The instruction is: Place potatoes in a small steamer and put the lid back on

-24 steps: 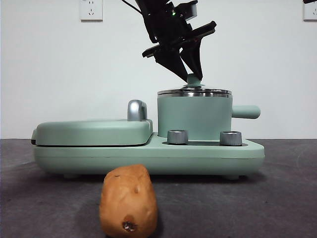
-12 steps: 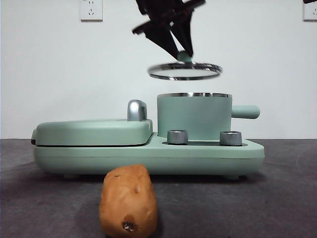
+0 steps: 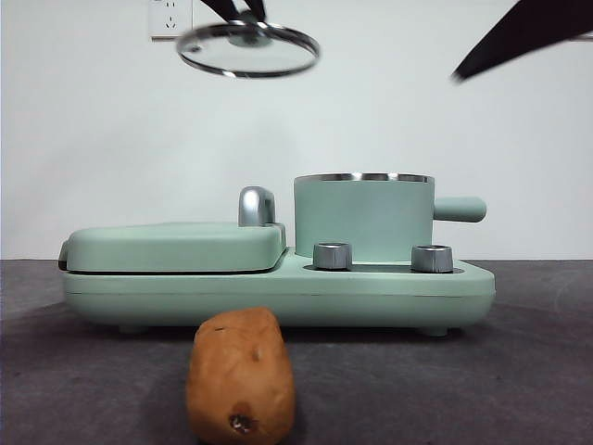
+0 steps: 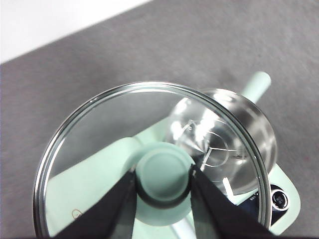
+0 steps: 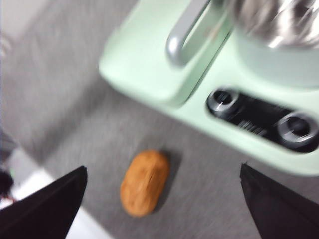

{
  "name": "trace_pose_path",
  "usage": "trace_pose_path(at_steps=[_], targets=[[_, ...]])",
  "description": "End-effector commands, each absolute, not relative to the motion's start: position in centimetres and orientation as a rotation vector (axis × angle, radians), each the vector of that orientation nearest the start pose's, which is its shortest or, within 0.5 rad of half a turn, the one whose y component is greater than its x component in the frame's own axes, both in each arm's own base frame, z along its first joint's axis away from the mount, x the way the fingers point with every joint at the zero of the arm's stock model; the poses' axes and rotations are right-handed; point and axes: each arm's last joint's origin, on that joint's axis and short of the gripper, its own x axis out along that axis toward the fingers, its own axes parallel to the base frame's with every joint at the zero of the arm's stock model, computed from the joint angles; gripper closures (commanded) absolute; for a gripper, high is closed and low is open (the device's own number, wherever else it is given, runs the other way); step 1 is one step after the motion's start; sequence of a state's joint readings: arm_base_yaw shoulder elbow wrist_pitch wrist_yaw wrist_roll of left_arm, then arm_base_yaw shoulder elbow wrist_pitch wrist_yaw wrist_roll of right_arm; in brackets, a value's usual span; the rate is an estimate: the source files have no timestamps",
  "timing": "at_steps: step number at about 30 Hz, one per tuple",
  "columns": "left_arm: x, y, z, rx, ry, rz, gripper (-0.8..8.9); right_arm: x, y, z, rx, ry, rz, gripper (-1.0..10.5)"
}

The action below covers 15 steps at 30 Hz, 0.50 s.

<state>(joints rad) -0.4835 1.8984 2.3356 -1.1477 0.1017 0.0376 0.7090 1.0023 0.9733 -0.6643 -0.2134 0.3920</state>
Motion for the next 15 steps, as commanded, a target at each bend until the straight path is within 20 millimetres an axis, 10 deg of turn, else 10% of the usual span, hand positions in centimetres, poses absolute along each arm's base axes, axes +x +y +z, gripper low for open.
trace_pose_path(at_steps=[1, 15], targets=[[31.9, -16.2, 47.3, 0.155, 0.605, -0.559, 7.87, 15.0, 16.5, 31.0, 0.16, 0.942, 0.736, 4.6], [32.2, -12.4, 48.1, 0.09, 0.612, -0.449, 7.86, 17.1, 26.8, 26.0, -0.089, 1.273, 0.533, 4.6]])
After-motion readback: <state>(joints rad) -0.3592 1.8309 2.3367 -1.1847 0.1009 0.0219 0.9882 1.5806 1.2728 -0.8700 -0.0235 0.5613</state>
